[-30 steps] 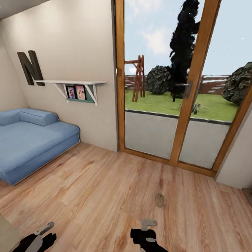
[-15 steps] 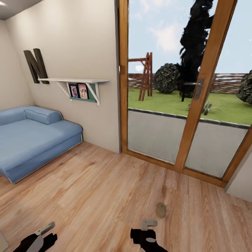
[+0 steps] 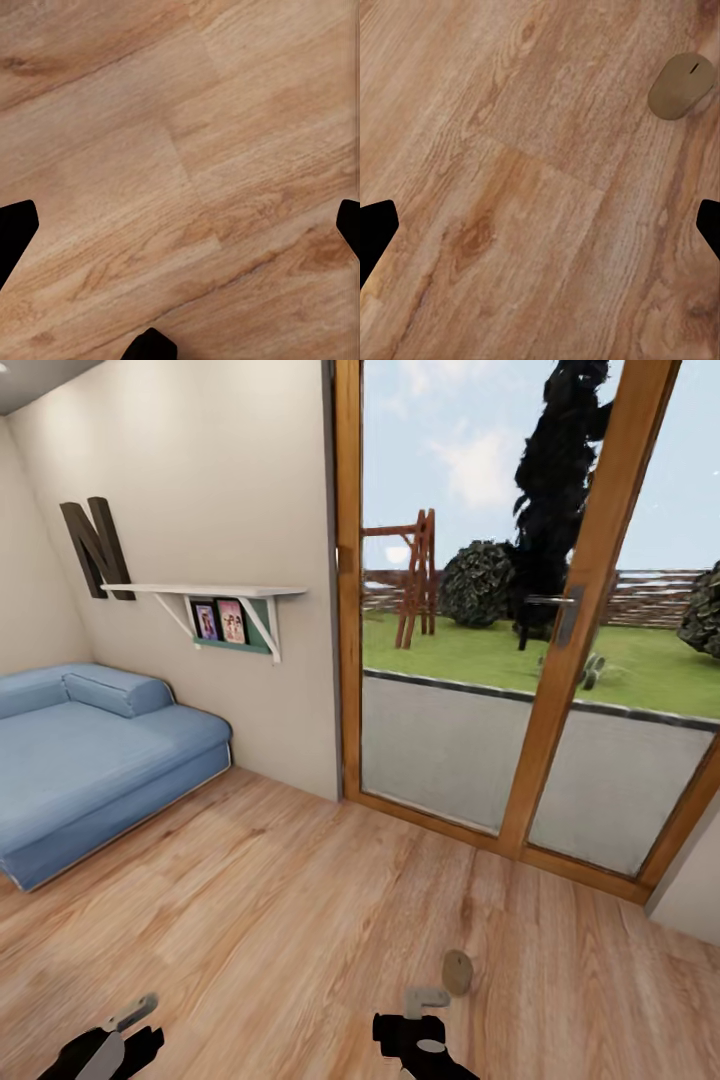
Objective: Place each of the two pumpkins and all three candles from the living room inside a cabinet in the living room (use any cabinet), then make sure every cabinet is closed, and position the cauldron so it is next to a table in the living room.
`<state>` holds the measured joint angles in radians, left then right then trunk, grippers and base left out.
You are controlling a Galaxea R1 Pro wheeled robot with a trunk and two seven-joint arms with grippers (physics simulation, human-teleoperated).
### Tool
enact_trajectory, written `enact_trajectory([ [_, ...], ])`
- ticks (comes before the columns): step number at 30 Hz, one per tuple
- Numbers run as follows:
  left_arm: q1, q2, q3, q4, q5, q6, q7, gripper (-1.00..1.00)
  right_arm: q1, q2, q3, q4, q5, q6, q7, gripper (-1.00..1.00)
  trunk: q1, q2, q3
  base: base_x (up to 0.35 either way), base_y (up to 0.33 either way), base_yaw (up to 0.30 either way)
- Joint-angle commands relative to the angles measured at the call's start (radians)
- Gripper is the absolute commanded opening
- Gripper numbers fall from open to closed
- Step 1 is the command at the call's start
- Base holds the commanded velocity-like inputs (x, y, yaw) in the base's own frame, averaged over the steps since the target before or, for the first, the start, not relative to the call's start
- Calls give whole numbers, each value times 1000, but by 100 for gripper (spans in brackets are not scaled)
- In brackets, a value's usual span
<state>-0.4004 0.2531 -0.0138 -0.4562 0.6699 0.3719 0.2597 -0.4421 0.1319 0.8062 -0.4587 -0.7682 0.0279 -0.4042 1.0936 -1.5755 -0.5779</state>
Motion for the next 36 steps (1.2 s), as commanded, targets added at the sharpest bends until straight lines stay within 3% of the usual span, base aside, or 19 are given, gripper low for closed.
enact_trajectory([
  [1, 0, 0, -2, -3, 10, 4, 7, 100, -2, -1, 8, -2, -5, 3, -8, 100, 0, -1, -1, 279, 0, 0],
  [14, 0, 0, -2, -3, 10, 4, 7, 100, -2, -1, 8, -2, -11, 4, -9, 100, 0, -1, -1, 275, -76, 0],
  [36, 0, 1, -2, -3, 10, 4, 7, 100, -2, -5, 8, -2, -8, 4, -8, 100, 0, -1, -1, 101, 24, 0],
])
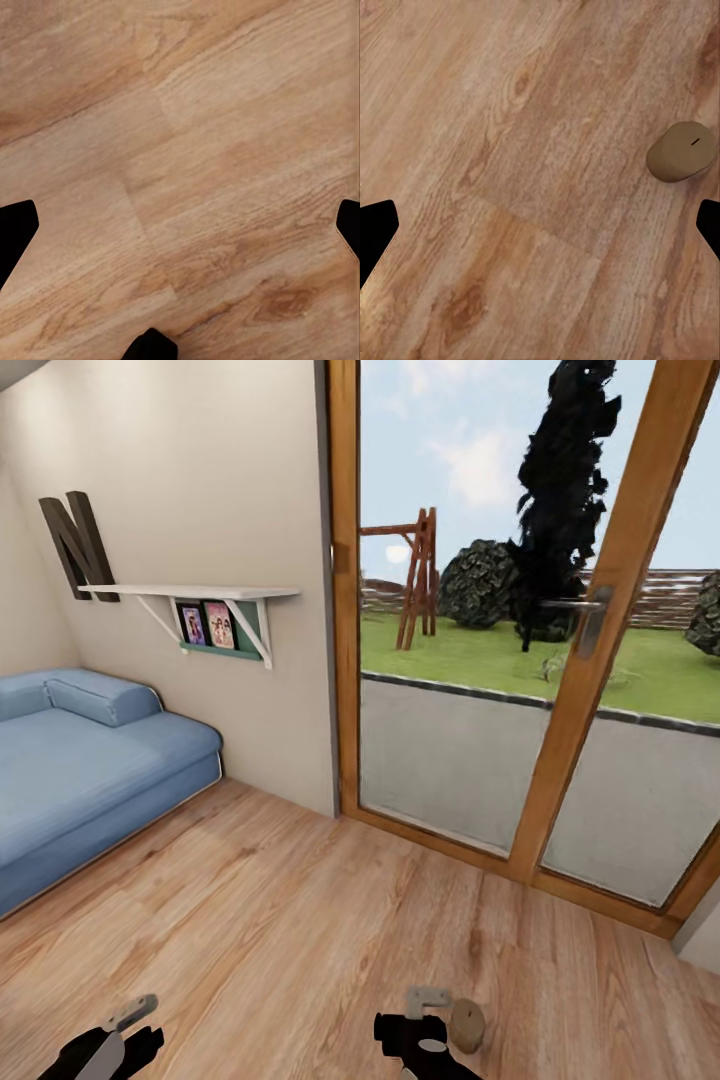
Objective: Place each of the two pumpkins and all three candles from the living room inside a cabinet in the living room (use any cabinet), then make sure every cabinet is closed, and position the cauldron so it is next to a table in the living room.
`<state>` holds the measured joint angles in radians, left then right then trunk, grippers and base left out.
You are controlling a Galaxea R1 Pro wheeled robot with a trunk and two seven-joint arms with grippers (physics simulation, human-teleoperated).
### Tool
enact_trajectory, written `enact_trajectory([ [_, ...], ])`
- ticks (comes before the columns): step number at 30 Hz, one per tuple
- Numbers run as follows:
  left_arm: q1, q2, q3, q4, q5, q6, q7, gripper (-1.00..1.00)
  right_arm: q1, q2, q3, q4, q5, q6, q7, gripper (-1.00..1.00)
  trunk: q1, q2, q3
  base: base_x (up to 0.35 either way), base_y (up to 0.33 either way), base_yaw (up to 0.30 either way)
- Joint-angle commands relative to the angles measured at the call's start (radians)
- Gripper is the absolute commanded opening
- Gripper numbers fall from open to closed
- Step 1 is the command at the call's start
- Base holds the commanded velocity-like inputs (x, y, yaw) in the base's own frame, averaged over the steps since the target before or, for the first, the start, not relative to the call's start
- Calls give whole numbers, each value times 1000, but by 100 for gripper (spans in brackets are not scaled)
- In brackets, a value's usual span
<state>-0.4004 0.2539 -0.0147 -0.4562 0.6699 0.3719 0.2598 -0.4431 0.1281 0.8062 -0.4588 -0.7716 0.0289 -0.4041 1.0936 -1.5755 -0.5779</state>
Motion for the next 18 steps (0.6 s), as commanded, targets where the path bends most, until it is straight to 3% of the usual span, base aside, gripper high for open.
enact_trajectory([
  [1, 0, 1, -1, -2, 10, 4, 7, 100, -2, -1, 8, -1, -4, 3, -9, 100, 0, -1, -1, 262, 39, 0],
  [14, 0, -1, -2, -2, 10, 4, 7, 100, -1, -1, 8, -1, -3, 3, -9, 100, 0, -1, -1, 135, 1, 0],
  [18, 0, -1, -2, -2, 10, 4, 7, 100, -1, -1, 8, -1, -3, 2, -9, 100, 0, -1, -1, 37, -179, 0],
])
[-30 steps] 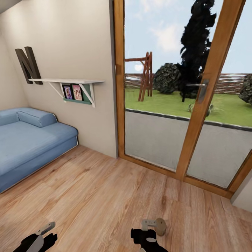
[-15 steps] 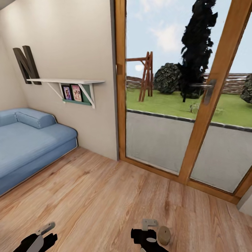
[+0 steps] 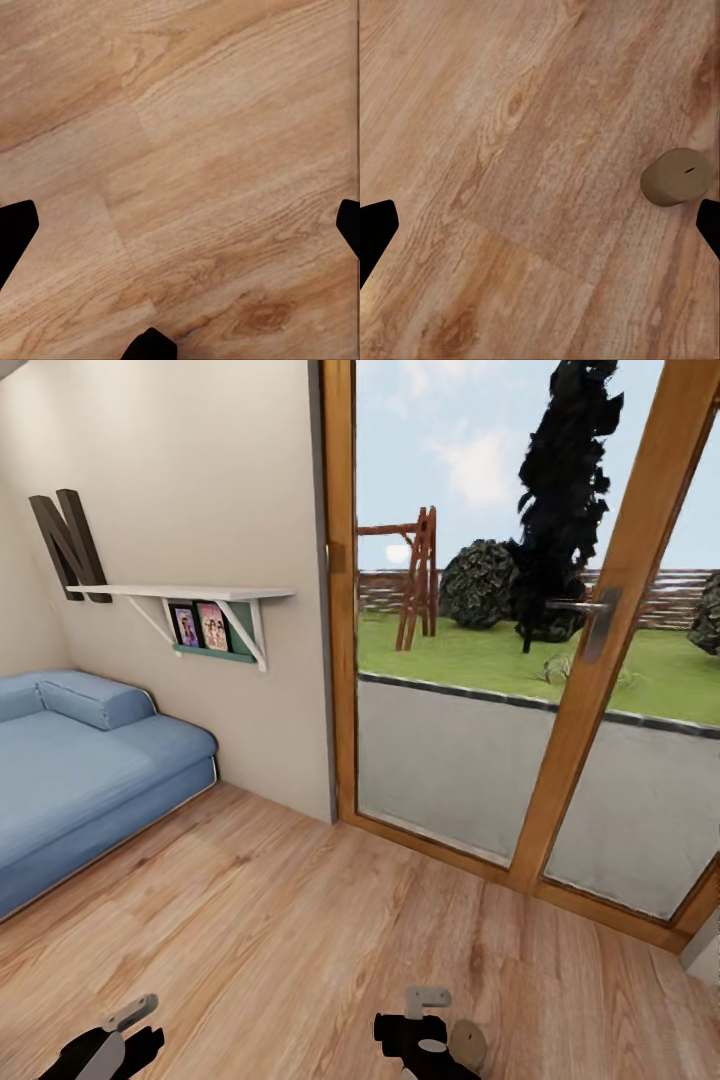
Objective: Place each of the two pumpkins and all three candles from the living room inside a cabinet in the living room (use any cabinet), then make sure every cabinet is closed, and position the cauldron so it is next to a table in the living room.
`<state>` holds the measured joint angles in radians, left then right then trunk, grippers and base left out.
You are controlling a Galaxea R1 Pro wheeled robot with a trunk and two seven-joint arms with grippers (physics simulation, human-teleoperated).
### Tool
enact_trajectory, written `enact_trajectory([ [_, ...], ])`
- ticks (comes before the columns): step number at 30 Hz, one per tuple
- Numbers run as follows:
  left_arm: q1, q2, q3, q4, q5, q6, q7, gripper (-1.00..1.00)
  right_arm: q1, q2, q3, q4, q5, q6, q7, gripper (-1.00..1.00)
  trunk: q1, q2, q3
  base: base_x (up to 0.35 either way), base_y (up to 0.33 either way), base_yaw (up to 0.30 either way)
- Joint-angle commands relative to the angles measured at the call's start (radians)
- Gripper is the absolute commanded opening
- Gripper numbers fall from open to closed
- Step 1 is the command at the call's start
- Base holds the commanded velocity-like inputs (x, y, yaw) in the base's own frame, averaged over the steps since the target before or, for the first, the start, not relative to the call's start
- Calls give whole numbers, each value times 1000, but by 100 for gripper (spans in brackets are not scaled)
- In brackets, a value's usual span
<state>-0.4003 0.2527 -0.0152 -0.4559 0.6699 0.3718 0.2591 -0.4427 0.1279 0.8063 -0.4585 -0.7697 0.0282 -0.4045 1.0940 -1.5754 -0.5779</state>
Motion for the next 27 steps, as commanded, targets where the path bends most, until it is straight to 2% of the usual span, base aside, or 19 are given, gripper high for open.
enact_trajectory([
  [1, 0, 0, -1, -3, 10, 4, 8, 100, -2, -1, 8, -2, -5, 3, -8, 100, 0, -1, -1, 11, -196, 0],
  [12, -1, 2, -10, -22, 11, 12, -7, 100, -2, -5, 5, -2, -14, 3, -8, 100, 0, -1, -1, 64, -63, 0],
  [14, 0, 4, -14, -88, 13, 43, -31, 100, -2, -5, 1, -3, -16, 4, -9, 100, 0, -1, -1, 8, -7, 0],
  [16, -1, 8, -14, -233, 15, 179, -40, 100, -1, -5, -1, -4, -17, 6, -10, 100, 0, -1, -1, 3, -2, 0],
  [17, 0, 14, -4, -545, 13, 488, -38, 100, -2, -5, -4, -5, -17, 12, -11, 100, 4, -8, -4, 0, 0, 0],
  [19, 0, 15, 0, -640, 15, 552, -37, 100, -2, -5, -4, -4, -18, 14, -11, 100, 11, -22, -10, 0, 0, -93],
  [21, 0, 14, 9, -690, 19, 581, -38, 100, -2, -5, -4, -5, -19, 15, -11, 100, 19, -36, -17, 0, 0, -203],
  [27, 0, 10, 22, -724, 23, 601, -39, 100, -2, -5, -8, -5, -21, 18, -12, 100, 42, -78, -35, 0, 0, -262],
])
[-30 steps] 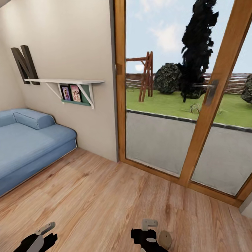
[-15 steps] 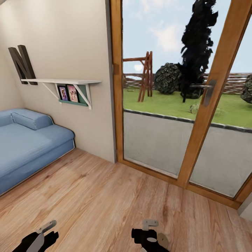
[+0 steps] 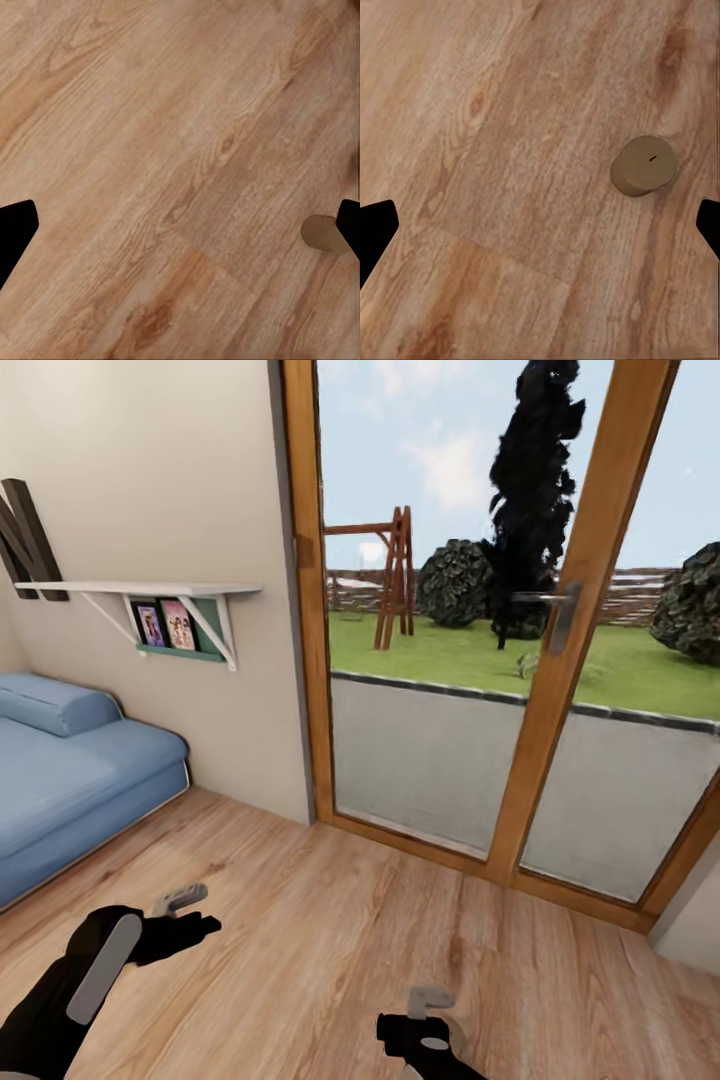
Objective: Place each of the two pumpkins and all three candles from the living room inside a cabinet in the living room (use any cabinet), then make sure every cabinet is closed, and position the cauldron so it is next to a table in the living room.
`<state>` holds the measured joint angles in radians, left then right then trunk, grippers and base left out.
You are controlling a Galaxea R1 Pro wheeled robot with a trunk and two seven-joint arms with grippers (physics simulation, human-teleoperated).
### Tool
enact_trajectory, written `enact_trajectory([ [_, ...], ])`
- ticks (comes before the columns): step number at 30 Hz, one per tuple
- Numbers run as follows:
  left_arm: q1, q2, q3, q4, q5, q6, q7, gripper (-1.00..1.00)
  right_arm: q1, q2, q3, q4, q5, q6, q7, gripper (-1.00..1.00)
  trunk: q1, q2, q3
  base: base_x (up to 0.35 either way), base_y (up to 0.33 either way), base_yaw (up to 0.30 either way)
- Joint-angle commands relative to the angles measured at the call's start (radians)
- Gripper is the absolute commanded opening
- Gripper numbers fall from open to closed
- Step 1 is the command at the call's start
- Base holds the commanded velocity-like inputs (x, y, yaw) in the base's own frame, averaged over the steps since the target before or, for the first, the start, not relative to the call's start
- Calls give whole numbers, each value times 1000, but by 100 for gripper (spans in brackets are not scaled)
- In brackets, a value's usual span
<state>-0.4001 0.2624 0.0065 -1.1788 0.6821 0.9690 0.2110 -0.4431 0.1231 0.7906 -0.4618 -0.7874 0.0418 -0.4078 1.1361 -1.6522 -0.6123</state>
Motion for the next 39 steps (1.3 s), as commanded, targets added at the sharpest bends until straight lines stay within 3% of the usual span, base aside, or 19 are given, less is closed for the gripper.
enact_trajectory([
  [1, -1, 1, 1, -4, 11, 4, 8, 100, -1, -1, 7, -1, -4, 5, -9, 100, 4, -8, -4, 0, 0, -276],
  [21, -5, 3, 1, -28, 11, 5, 4, 100, -2, 2, 9, -6, -4, -5, -9, 100, 81, -148, -67, 0, 0, -262],
  [33, -5, -1, 1, -41, 13, 7, 4, 100, -1, 1, 10, -2, -4, -8, -9, 100, 127, -232, -105, 0, 0, -25],
  [39, -5, -1, 2, -41, 15, 7, 4, 100, -1, 1, 10, 0, -4, -9, -8, 100, 127, -232, -105, 0, 0, 0],
])
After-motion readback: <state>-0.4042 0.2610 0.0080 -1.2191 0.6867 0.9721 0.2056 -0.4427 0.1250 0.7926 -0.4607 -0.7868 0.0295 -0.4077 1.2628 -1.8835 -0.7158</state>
